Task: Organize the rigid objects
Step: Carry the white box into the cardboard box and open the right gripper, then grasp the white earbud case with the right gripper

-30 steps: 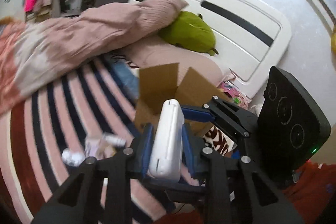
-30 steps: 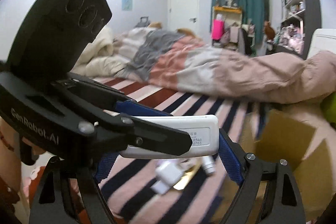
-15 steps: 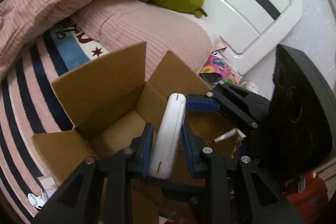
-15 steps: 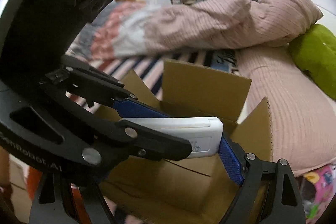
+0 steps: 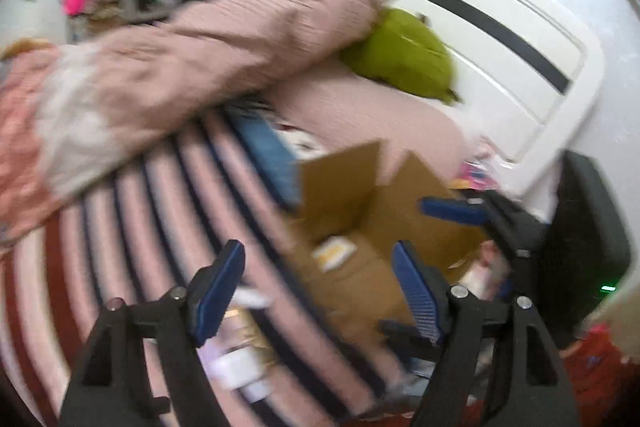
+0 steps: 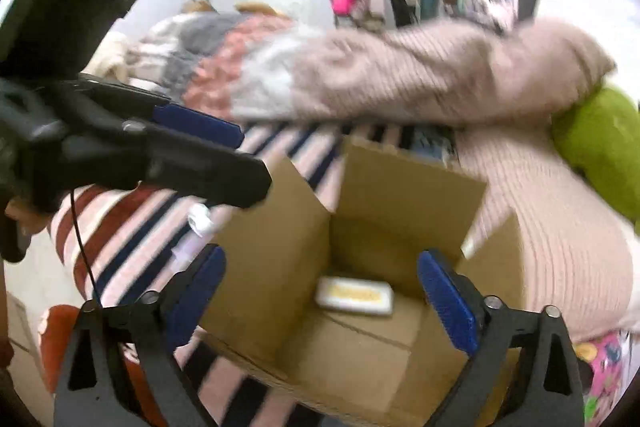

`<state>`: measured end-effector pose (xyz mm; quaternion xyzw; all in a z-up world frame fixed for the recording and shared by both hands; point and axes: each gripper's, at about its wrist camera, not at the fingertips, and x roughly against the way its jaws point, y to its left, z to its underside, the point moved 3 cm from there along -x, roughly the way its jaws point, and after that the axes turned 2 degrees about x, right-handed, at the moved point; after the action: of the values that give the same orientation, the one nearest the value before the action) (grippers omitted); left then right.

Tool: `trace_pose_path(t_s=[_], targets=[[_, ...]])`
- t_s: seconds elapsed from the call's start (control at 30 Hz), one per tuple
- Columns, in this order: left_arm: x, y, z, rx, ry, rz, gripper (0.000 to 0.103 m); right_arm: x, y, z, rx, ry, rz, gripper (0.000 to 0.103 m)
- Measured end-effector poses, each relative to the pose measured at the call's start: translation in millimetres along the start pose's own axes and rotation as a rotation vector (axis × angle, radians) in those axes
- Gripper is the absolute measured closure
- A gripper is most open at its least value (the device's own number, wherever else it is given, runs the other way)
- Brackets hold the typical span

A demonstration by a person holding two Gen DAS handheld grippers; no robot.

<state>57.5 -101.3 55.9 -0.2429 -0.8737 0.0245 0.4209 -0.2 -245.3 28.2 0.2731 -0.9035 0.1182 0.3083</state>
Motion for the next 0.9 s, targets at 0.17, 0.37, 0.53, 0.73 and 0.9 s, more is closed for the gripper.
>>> trace_pose_path(t_s=[0.17,0.37,0.53,0.73,0.9], targets=[[38.7,53.1,40.5,0.057,-0.098,-0.168,0.025,-2.7,61.9,-18.4,0.046,-0.037,-0.107,0.0],[49.6,133.5,100.9,0.239,-0.176,-0.219,0.024,-33.9,124.8,-14.8,0.097,-0.004,-0.222,0.013],[30.8,173.4,136.7,0.297,-0.158,-0.215,0.024,-89.7,155.6,10.5,0.126,0.13,-0.289,0.028],[3.7,177.7,148.5,0.279,-0.131,-0.19,0.024,-145.3,146.7,50.0,0.047,0.262,-0.213,0.032],[0.6,177.9,149.9,0.289,-0.136,-0.162,0.024,-154.9,131.2,64.8,0.017,0.263,-0.144,0.032]])
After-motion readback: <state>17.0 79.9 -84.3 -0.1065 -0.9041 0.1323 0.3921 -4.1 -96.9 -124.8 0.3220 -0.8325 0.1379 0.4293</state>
